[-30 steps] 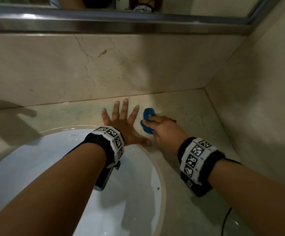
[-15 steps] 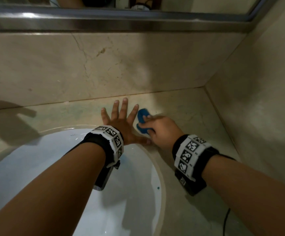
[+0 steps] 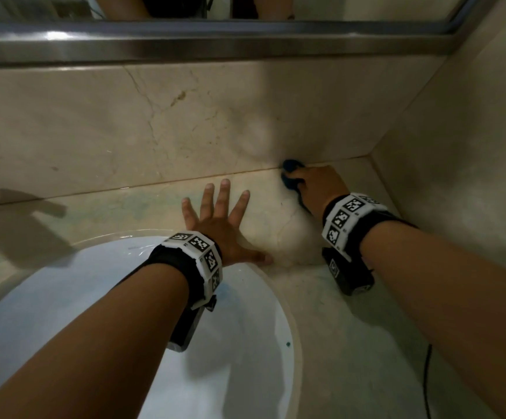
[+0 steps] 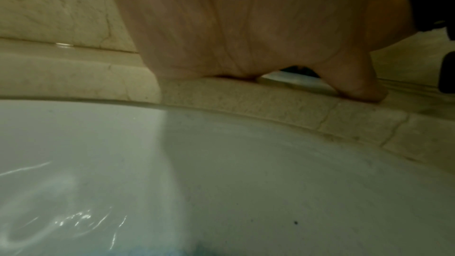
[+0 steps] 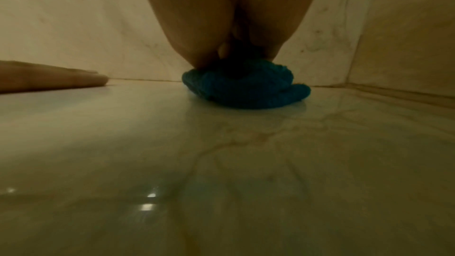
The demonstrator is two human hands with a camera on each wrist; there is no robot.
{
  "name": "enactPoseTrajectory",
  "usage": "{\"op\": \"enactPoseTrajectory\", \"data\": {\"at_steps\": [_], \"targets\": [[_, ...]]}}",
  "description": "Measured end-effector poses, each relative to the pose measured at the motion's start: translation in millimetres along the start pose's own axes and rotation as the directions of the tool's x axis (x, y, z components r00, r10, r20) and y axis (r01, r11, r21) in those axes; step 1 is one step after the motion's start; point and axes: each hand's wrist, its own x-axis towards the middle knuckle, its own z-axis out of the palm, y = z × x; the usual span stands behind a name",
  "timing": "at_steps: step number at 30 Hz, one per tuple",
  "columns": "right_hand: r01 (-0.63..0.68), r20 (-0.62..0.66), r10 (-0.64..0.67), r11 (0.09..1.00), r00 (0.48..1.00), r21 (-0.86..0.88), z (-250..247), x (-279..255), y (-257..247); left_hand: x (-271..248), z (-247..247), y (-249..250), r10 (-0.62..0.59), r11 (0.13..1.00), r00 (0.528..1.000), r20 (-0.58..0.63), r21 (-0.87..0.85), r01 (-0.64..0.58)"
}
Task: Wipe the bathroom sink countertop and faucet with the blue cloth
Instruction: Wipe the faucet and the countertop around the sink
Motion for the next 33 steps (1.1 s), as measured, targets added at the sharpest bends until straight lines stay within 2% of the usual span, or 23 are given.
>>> {"op": "enactPoseTrajectory", "data": {"at_steps": [4,8,11,17,18,19,21,24,26,29,31,33], "targets": [[-0.11,0.005,0.11,0.993,0.994,0.034,-5,1,13,-1,0,0,-0.004,1.0,1.0,0.002,-0.003,0.004],[-0.218,-0.112,0.215,0.976,0.97,-0.014,-3,-5,8,0,0,2,-0.013,1.0,1.0,0.005,0.003,0.013],[-0.177,-0.047,0.174,0.983,0.984,-0.052,1,-6,-13,0,0,3,-0.023,1.0,1.0,0.01,0.005,0.023],[0.036,0.101,-0.035,0.999,0.994,-0.009,24,-13,-57,0,0,4,-0.037,0.999,0.999,-0.004,-0.005,0.037],[0.045,0.112,-0.042,0.999,0.993,-0.028,29,-9,-56,0,0,5,-0.038,0.999,0.999,-0.008,-0.003,0.038],[0.011,0.125,-0.016,0.999,0.992,0.036,28,-10,-54,0,1,5,-0.037,0.999,0.999,-0.012,-0.001,0.037],[-0.013,0.06,0.008,0.996,0.998,0.083,25,-4,-43,1,2,4,-0.034,0.999,0.999,-0.019,-0.001,0.034],[-0.031,0.049,0.029,0.998,0.998,0.057,11,0,-27,2,4,3,-0.034,0.999,0.999,-0.027,0.003,0.034],[-0.042,0.035,0.037,0.991,0.999,0.124,4,-1,-15,2,4,2,-0.032,0.999,0.999,-0.029,0.007,0.032],[-0.081,0.0,0.082,0.993,0.997,0.088,-4,-1,4,2,4,1,-0.018,1.0,0.999,-0.033,0.005,0.018],[-0.151,0.07,0.148,0.988,0.987,0.039,-12,-4,17,1,4,0,-0.014,1.0,0.999,-0.037,0.002,0.015],[-0.176,0.026,0.176,0.984,0.984,-0.006,-12,-5,28,1,4,1,-0.017,1.0,0.999,-0.032,0.003,0.017]]}}
